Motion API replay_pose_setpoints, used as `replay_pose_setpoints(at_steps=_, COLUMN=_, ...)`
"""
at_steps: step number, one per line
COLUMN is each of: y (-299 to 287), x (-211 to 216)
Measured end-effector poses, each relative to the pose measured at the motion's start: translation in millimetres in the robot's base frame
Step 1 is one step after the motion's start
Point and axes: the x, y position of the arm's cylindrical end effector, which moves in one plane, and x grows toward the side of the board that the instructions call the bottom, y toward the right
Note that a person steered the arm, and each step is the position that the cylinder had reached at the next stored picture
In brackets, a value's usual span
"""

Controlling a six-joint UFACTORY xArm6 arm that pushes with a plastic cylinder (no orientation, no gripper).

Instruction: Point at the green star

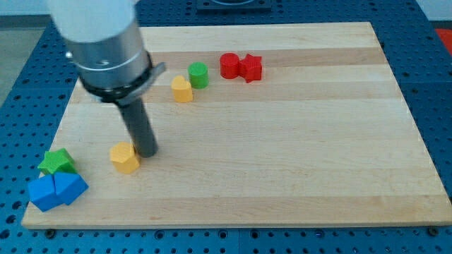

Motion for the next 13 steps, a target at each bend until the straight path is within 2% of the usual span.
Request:
replay_pose_setpoints(at_steps=2, y=-52.1, x=18.6)
replay_pose_setpoints(at_steps=4, y=-20.7, x=16.0)
replay_pose_setpoints(at_steps=5, y=-19.6, x=-19.9)
replay_pose_setpoints(at_steps=6, y=-58.2, x=-70.0)
replay_pose_setpoints(at_steps=7, y=-144.7, x=-80.4)
replay_pose_setpoints(at_steps=10, y=-147.5, x=-72.2)
replay_pose_setpoints(at_steps=11, y=-146.9, x=-37.6)
replay_pose_setpoints(at_steps=13, y=-146.7, x=-13.0)
